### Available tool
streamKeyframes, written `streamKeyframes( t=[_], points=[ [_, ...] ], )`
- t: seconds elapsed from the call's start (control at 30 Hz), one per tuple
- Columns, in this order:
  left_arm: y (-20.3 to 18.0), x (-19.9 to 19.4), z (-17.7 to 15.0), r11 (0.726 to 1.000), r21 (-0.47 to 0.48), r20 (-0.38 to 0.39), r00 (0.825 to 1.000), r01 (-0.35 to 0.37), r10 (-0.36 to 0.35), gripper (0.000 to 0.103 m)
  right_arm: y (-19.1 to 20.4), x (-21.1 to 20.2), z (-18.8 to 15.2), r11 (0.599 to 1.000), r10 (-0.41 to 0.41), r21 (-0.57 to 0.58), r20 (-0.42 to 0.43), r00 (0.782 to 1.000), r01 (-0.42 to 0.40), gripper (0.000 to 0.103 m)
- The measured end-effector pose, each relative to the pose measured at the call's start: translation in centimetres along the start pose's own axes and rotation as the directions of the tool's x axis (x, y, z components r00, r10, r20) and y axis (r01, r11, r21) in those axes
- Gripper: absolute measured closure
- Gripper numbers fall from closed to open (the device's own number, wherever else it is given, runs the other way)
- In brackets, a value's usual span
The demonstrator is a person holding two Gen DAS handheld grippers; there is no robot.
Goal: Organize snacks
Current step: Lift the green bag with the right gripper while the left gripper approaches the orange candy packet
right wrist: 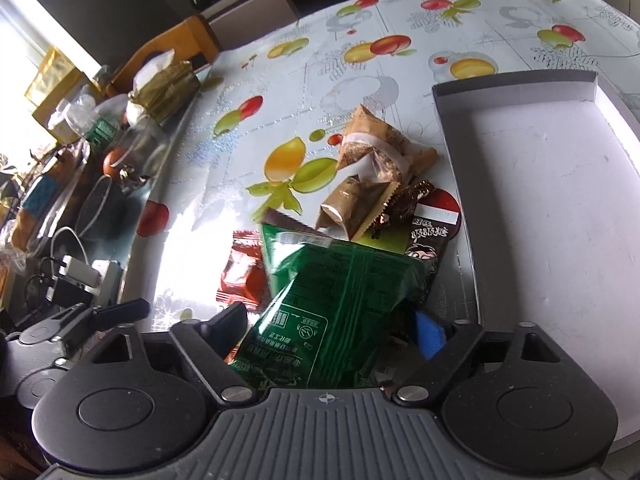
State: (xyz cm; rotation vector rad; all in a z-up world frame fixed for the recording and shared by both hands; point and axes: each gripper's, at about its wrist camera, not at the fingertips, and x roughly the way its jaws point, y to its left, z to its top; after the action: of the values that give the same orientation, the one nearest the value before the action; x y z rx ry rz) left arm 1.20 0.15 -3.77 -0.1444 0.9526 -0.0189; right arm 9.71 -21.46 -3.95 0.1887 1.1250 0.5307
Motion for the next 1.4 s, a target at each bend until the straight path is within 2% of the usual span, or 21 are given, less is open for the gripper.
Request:
streamKeyframes(
  t=[0.13, 0.17, 0.43, 0.77, 0.97, 1.2, 1.4],
  points=[
    [0.3, 0.1, 0.0, 1.000, -0.008, -0.003, 1.000, -0.006, 0.005, 0.000, 0.1, -0.1, 0.0, 1.000, 0.002, -0.009, 0.003, 1.000, -0.002, 0.032],
    [0.3, 0.1, 0.1, 1.000, -0.008, -0.003, 1.000, -0.006, 0.006, 0.000, 0.2, -0.2, 0.0, 1.000, 0.007, -0.009, 0.005, 1.000, -0.007, 0.040],
    [0.6, 0.5, 0.6, 0.999, -0.044, 0.005, 1.000, -0.018, 0.018, 0.000, 0.1, -0.9, 0.3, 1.000, 0.016, -0.016, 0.030, 0.999, -0.016, 0.042],
    [1.3, 1.1, 1.7, 0.991, -0.123, 0.067, 0.996, -0.048, 0.056, 0.000, 0.0, -3.1, 0.7, 0.999, 0.006, -0.047, 0.105, 0.994, -0.001, 0.043],
    [0.9, 2.5, 2.0, 0.994, -0.070, 0.064, 0.993, -0.090, 0.094, 0.000, -0.3, -3.9, 0.8, 0.999, 0.002, -0.049, 0.122, 0.993, 0.004, 0.043],
    [0.3, 4.1, 2.4, 0.996, -0.007, 0.075, 0.993, -0.091, 0.091, 0.001, -0.1, -4.7, 0.8, 0.998, 0.003, -0.061, 0.138, 0.990, 0.006, 0.043],
    [0.6, 5.5, 2.6, 0.998, -0.013, 0.071, 0.995, -0.063, 0.063, 0.007, -0.2, -4.9, 0.8, 0.998, -0.003, -0.056, 0.141, 0.990, 0.011, 0.043]
  ],
)
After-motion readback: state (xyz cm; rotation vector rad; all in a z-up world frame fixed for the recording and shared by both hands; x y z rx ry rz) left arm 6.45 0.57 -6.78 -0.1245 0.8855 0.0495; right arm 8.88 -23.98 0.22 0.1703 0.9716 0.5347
